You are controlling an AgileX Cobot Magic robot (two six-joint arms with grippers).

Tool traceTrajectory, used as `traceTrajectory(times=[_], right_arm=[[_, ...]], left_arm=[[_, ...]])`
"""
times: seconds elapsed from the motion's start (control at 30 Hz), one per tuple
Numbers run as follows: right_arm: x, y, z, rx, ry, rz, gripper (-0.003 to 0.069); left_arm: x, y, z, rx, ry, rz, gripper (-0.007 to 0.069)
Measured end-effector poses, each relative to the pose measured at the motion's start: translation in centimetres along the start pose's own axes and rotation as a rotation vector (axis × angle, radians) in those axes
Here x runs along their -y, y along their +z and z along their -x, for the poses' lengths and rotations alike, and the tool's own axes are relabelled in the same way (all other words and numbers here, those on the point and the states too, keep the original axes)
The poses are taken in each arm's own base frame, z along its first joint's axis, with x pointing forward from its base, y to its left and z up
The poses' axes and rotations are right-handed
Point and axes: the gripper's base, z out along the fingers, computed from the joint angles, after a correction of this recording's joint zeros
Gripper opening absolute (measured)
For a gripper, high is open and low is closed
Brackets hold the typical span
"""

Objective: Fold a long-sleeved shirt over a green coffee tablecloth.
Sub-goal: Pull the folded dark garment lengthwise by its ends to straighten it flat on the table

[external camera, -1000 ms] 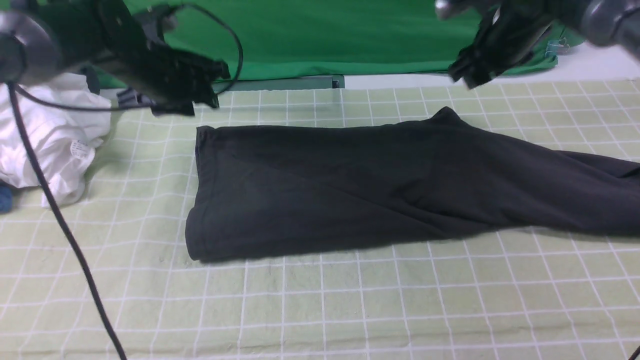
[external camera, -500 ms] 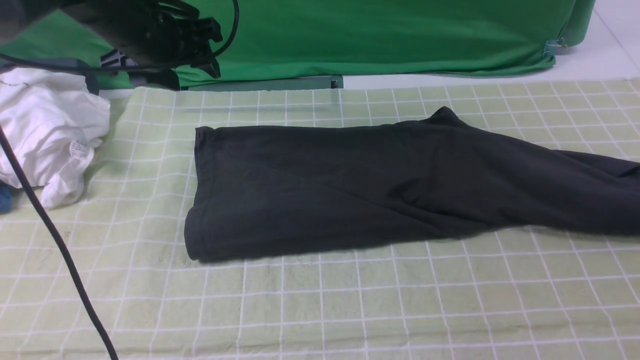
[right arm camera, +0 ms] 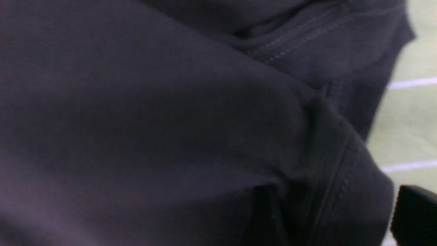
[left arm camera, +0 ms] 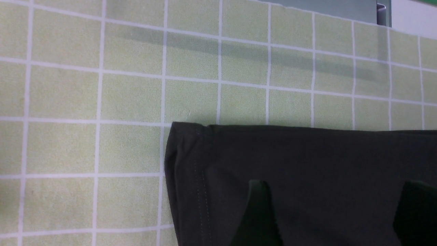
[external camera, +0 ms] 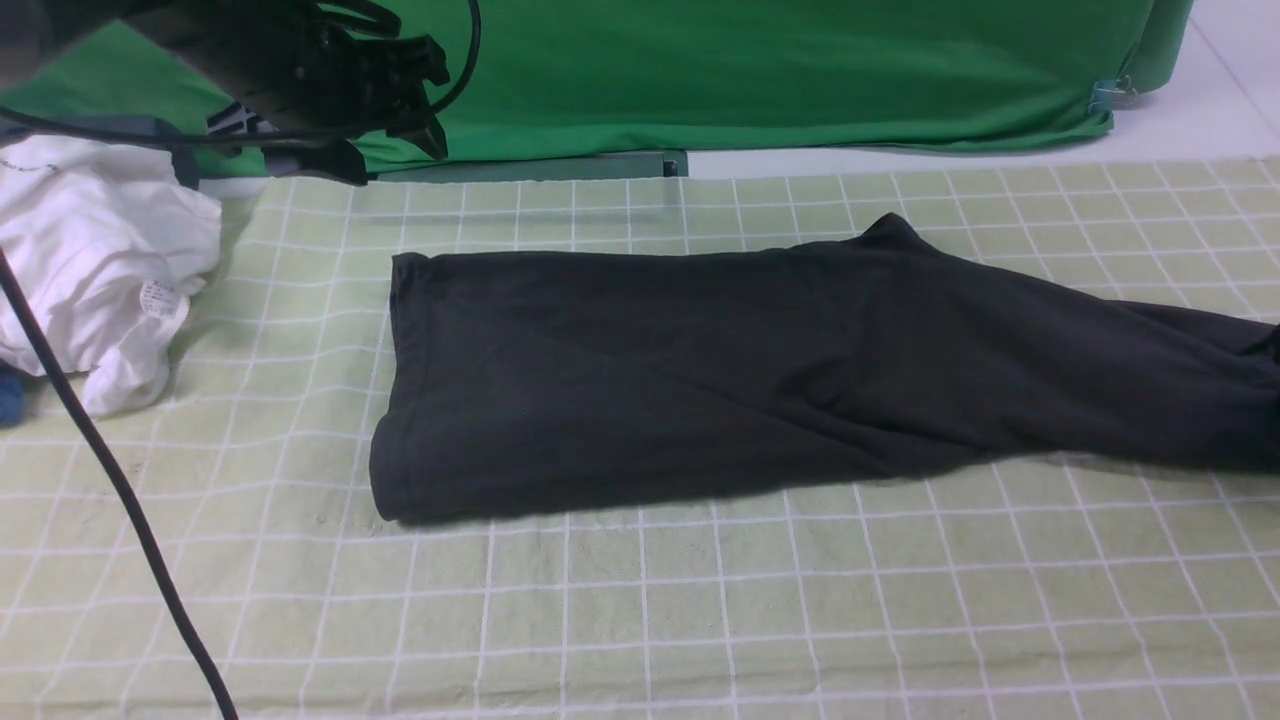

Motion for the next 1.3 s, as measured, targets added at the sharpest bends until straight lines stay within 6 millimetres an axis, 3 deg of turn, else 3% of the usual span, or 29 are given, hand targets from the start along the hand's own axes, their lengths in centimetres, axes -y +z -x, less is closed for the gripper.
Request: traceTrajectory(times=[0.1, 0.13, 0.17, 0.27, 0.47, 0.57, 0.67, 0.73, 0.87, 0.9, 0.93, 1.03, 1.13, 1.3], right_arm=[[0.0, 0.6, 0.0, -0.008, -0.005, 0.005, 0.0293], [0.0, 0.6, 0.0, -0.009, -0.006, 0.005, 0.0279], [0.0, 0.5, 0.1, -0.008, -0.019, 0.005, 0.0147], [0.3, -0.6, 0.8, -0.002, -0.04, -0.013, 0.0033], [0.9, -4.2, 2.6, 0.052, -0.079, -0.069, 0.0019], [1.1, -4.5, 3.3, 0.107, -0.109, -0.09, 0.002], [1.3, -4.3, 3.9, 0.164, -0.141, -0.108, 0.0037], [1.4, -3.3, 4.4, 0.188, -0.161, -0.117, 0.0095], [1.6, -1.1, 4.6, 0.158, -0.169, -0.119, 0.0286], [1.6, -0.9, 4.6, 0.152, -0.17, -0.118, 0.0297], [1.7, -0.2, 4.5, 0.128, -0.162, -0.115, 0.0368], [1.7, 0.3, 4.2, 0.088, -0.125, -0.113, 0.0474], [1.8, 0.1, 4.0, 0.056, -0.058, -0.117, 0.0519], [1.8, 1.1, 4.0, 0.033, -0.025, -0.113, 0.0529]], left_arm=[[-0.1, 0.2, 0.0, -0.005, 0.002, 0.001, 0.0505], [-0.1, 0.2, 0.0, -0.005, 0.003, 0.001, 0.0505], [-0.1, 0.2, 0.0, -0.006, 0.003, 0.001, 0.0505], [-0.1, 0.3, -0.1, -0.007, 0.008, 0.002, 0.0505], [-0.1, 0.3, -0.1, -0.015, 0.01, 0.002, 0.0505], [-0.1, 0.3, -0.2, -0.019, 0.014, 0.002, 0.0505], [-0.1, 0.3, -0.2, -0.021, 0.03, 0.002, 0.0505], [-0.1, 0.3, -0.2, -0.027, 0.037, 0.003, 0.0505], [-0.1, 0.3, -0.2, -0.028, 0.037, 0.003, 0.0505], [-0.1, 0.3, -0.2, -0.028, 0.037, 0.003, 0.0505], [-0.1, 0.3, -0.2, -0.029, 0.037, 0.003, 0.0505], [-0.1, 0.3, -0.3, -0.035, 0.038, 0.003, 0.0505], [-0.1, 0.3, -0.3, -0.035, 0.038, 0.003, 0.0505], [-0.1, 0.3, -0.3, -0.035, 0.038, 0.003, 0.0505]])
